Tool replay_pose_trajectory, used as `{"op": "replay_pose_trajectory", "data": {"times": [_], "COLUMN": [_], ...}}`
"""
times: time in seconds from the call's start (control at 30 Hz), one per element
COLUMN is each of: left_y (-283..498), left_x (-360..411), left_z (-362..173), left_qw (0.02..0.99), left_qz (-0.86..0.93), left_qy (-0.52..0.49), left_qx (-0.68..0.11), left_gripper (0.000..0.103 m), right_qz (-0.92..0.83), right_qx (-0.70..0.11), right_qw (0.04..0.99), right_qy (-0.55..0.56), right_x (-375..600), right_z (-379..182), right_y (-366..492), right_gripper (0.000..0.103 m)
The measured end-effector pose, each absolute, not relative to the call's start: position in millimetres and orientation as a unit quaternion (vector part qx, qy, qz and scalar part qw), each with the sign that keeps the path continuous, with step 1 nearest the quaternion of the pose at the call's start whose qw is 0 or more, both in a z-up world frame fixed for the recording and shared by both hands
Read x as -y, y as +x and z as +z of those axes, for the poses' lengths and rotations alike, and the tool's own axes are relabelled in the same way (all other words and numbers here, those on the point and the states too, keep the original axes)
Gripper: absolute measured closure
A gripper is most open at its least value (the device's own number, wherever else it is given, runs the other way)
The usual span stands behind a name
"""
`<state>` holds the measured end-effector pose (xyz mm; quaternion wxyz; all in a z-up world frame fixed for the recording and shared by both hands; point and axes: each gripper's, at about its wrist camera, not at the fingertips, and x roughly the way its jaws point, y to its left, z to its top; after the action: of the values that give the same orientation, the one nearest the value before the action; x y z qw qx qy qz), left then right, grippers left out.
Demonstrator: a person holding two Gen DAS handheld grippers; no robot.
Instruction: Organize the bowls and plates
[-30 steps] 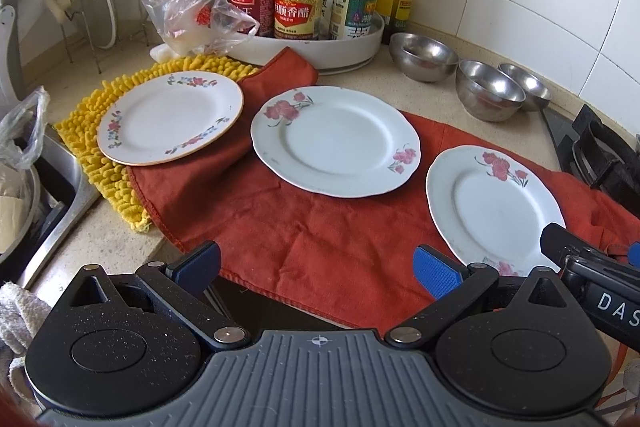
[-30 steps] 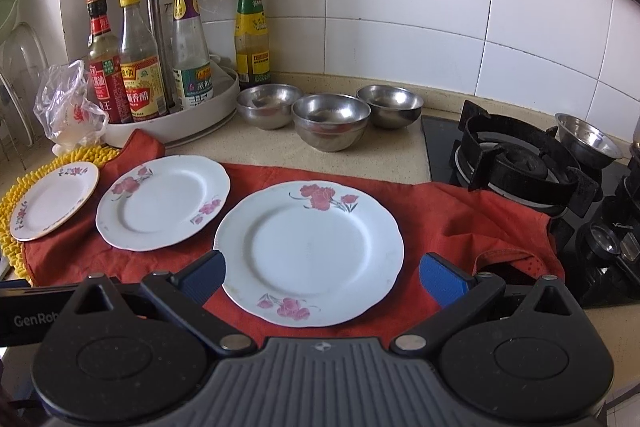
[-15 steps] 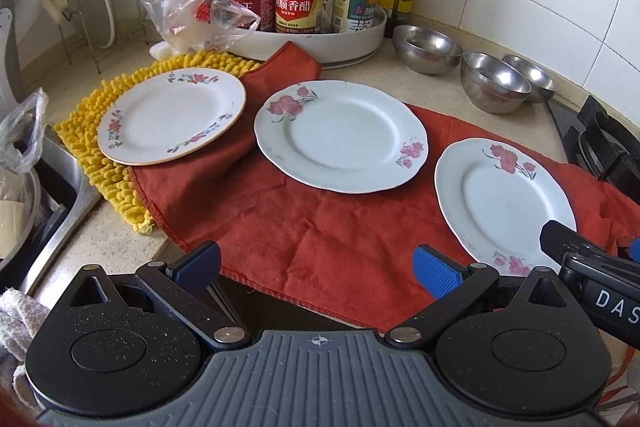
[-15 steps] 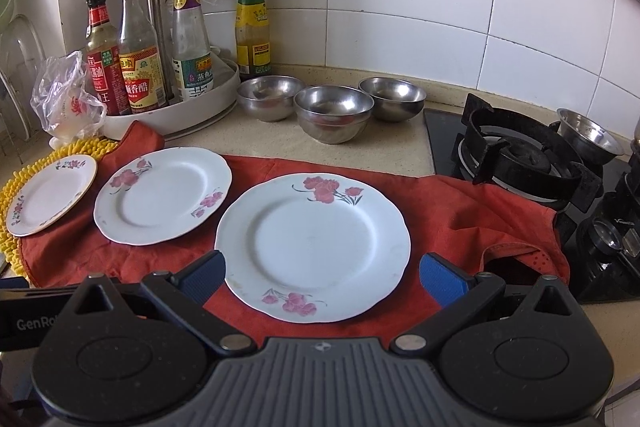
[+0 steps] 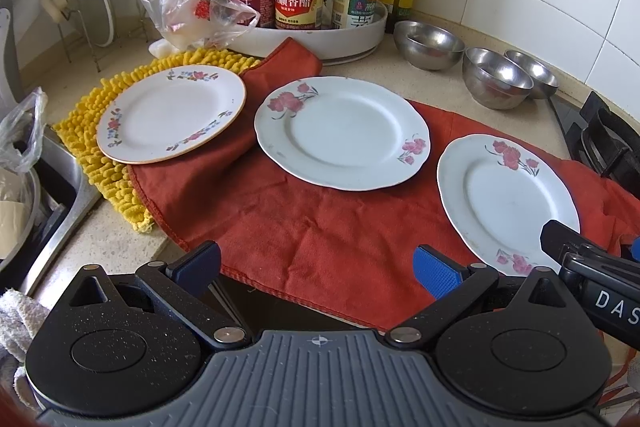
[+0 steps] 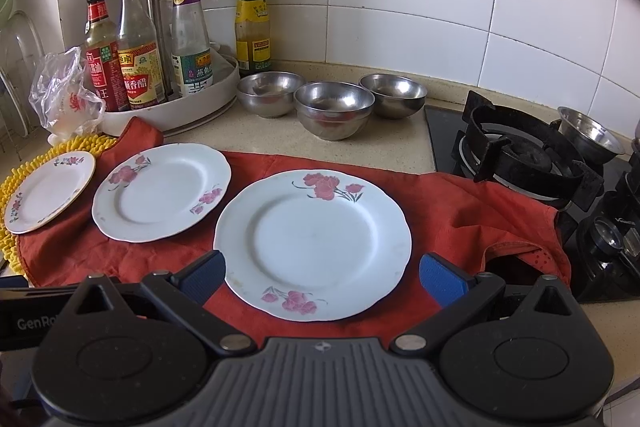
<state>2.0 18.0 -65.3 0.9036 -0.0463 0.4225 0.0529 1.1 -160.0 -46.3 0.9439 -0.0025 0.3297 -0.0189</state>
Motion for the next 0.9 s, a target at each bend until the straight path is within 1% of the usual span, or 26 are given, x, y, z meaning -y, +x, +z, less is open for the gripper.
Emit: {"op": "replay_pose_trajectory", "data": {"times": [0.9], "left_y": [11.4], "left_x": [-24.3], "left_z": [-68.3], "left_qw": [0.900], "left_qz": [0.051], "left_qy": [-0.040], "left_qx": [-0.430], "left_gripper": [0.000], "right_qz": [-0.027], "right_qx": [-0.336], "right_qw": [0.942], "right_qy": [-0.002], "right_x": [152.5], "right_z": [-49.6], "right_y": [6.7], "right_gripper": [0.001]}}
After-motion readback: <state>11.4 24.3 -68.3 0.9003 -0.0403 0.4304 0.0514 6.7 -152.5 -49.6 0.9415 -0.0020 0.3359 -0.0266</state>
